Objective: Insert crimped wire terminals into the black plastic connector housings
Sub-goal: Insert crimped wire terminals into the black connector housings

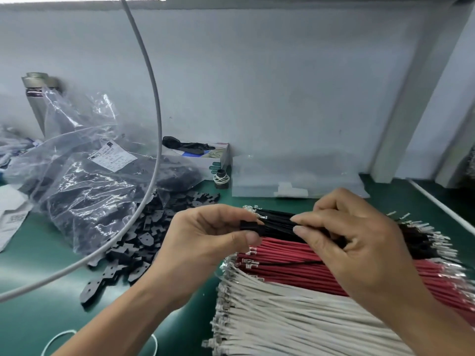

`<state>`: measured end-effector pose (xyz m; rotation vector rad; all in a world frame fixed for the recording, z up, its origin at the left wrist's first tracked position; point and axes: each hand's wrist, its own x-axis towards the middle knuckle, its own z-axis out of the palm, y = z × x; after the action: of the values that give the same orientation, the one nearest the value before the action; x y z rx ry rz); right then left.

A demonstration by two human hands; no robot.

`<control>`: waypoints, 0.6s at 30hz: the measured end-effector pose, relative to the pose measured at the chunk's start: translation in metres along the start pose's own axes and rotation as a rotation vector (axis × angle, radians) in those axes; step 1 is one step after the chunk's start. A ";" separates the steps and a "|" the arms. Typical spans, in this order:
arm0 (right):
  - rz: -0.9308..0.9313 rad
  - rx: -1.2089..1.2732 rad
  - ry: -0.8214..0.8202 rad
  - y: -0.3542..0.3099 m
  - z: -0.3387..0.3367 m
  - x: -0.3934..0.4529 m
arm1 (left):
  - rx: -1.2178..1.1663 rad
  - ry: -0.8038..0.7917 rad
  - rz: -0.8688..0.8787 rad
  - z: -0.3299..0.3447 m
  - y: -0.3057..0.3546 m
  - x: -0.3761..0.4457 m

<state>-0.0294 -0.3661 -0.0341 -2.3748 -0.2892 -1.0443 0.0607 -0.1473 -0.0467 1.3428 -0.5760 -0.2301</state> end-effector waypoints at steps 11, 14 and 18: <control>0.039 0.038 -0.031 0.001 -0.001 -0.008 | 0.006 -0.011 -0.056 0.001 0.003 -0.001; 0.046 0.022 -0.023 0.002 -0.003 -0.008 | 0.001 -0.013 -0.063 0.002 0.003 -0.001; 0.066 0.026 -0.031 0.002 -0.005 -0.008 | 0.000 -0.023 -0.068 0.002 0.004 -0.001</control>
<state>-0.0368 -0.3701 -0.0382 -2.3629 -0.2319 -0.9688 0.0581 -0.1477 -0.0428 1.3627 -0.5497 -0.3010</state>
